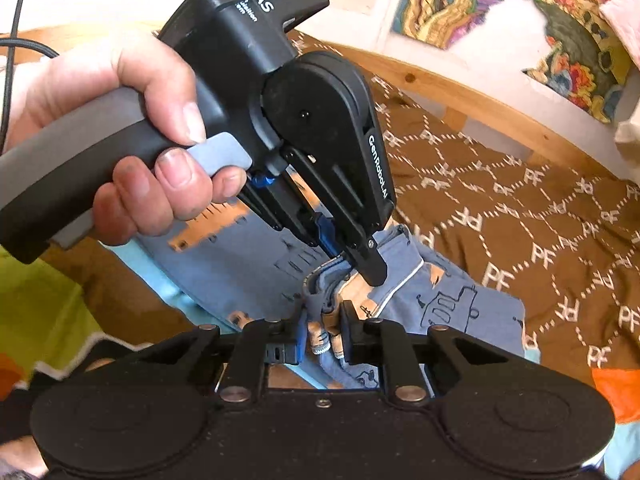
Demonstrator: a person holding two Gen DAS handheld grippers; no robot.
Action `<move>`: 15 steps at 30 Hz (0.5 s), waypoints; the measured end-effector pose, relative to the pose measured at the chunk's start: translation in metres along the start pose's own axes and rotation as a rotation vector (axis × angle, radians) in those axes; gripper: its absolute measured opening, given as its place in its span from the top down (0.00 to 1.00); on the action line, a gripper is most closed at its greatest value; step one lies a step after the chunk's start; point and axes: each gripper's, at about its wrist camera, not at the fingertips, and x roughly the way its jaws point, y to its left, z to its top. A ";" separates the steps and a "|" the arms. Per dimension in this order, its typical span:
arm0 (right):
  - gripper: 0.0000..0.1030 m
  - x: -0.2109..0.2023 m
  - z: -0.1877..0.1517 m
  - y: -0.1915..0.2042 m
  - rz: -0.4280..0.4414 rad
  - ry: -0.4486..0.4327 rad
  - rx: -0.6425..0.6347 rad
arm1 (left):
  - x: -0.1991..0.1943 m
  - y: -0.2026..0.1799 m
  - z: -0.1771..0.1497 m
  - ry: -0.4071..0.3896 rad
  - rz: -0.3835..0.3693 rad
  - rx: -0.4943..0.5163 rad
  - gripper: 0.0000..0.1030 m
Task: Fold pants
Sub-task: 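Hold the folded pants edge with both grippers close together, then open both grippers and release the folded pants edge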
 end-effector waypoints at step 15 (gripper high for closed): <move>0.82 0.029 0.031 0.045 0.236 -0.034 -0.068 | -0.033 0.065 -0.010 0.012 0.098 -0.065 0.88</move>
